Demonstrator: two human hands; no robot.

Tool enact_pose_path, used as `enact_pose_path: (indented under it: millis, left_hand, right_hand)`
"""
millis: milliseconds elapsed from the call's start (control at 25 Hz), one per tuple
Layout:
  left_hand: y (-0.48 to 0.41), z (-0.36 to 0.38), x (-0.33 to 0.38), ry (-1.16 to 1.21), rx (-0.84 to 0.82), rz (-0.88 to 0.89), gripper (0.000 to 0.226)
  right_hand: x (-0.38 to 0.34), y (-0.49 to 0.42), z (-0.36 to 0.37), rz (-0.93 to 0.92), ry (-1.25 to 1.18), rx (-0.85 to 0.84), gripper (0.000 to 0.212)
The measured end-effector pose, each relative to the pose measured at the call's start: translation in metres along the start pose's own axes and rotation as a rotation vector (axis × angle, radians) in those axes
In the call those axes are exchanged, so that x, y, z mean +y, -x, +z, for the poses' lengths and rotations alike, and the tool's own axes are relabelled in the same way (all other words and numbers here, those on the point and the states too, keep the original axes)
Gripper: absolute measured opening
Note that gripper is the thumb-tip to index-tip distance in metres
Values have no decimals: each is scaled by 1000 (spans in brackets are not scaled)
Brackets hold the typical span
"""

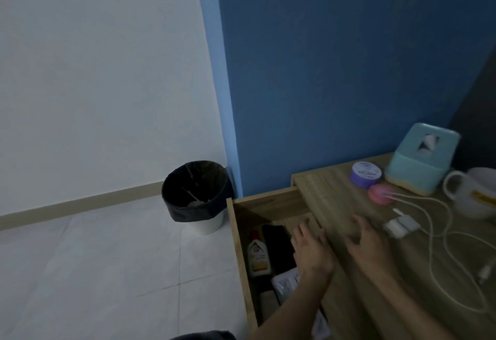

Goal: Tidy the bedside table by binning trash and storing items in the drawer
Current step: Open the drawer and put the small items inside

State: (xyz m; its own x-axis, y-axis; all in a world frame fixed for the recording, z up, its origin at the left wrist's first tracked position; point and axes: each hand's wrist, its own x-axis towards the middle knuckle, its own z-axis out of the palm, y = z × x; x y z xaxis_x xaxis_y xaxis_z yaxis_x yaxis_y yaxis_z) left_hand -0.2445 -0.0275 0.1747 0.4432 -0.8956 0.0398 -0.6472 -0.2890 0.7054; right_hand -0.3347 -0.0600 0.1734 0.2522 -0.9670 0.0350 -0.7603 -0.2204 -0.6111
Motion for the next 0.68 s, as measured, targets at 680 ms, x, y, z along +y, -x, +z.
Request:
enact_pose_path:
  millis: [680]
  left_hand:
    - [-91, 50, 36, -223, -336, 231, 64]
  right_hand:
    - [91, -17, 5, -119, 196, 545, 43]
